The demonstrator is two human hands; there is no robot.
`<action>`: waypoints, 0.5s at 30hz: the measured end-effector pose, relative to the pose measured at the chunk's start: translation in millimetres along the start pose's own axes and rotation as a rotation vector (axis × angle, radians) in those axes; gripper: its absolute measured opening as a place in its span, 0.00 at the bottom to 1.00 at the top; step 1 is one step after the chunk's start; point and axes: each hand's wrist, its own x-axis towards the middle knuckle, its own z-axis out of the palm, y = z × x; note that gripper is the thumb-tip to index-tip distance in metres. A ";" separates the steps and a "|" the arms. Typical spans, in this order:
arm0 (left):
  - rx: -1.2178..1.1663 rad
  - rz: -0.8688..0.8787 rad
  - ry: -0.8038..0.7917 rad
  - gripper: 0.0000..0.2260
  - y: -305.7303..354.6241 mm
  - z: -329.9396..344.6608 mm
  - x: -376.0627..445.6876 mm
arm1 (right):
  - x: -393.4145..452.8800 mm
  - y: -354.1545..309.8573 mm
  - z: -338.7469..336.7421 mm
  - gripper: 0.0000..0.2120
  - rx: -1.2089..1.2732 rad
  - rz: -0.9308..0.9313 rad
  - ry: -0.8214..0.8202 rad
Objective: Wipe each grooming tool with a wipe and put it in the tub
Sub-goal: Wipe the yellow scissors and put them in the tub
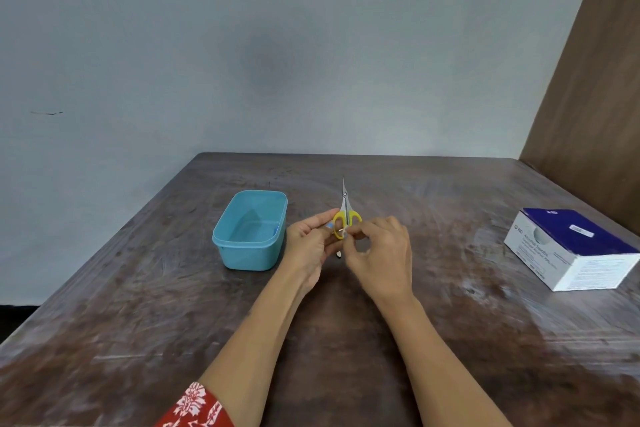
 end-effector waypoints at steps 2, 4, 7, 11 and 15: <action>0.005 -0.010 -0.017 0.10 -1.1 0.9 -0.5 | 0.7 2.4 -0.5 0.04 -0.011 0.001 0.029; 0.010 -0.013 -0.023 0.09 -1.9 1.1 -0.4 | 1.2 2.4 -1.2 0.04 -0.006 0.001 0.041; 0.022 -0.008 -0.007 0.10 -2.6 -0.8 1.4 | -0.2 -0.7 -0.9 0.02 -0.001 -0.001 0.013; 0.034 -0.023 -0.039 0.11 -2.5 0.6 -0.6 | 0.3 1.1 -0.7 0.01 -0.025 0.027 0.058; 0.068 -0.067 -0.093 0.11 -3.6 3.5 -3.7 | 3.1 3.9 -0.8 0.04 -0.039 0.024 0.138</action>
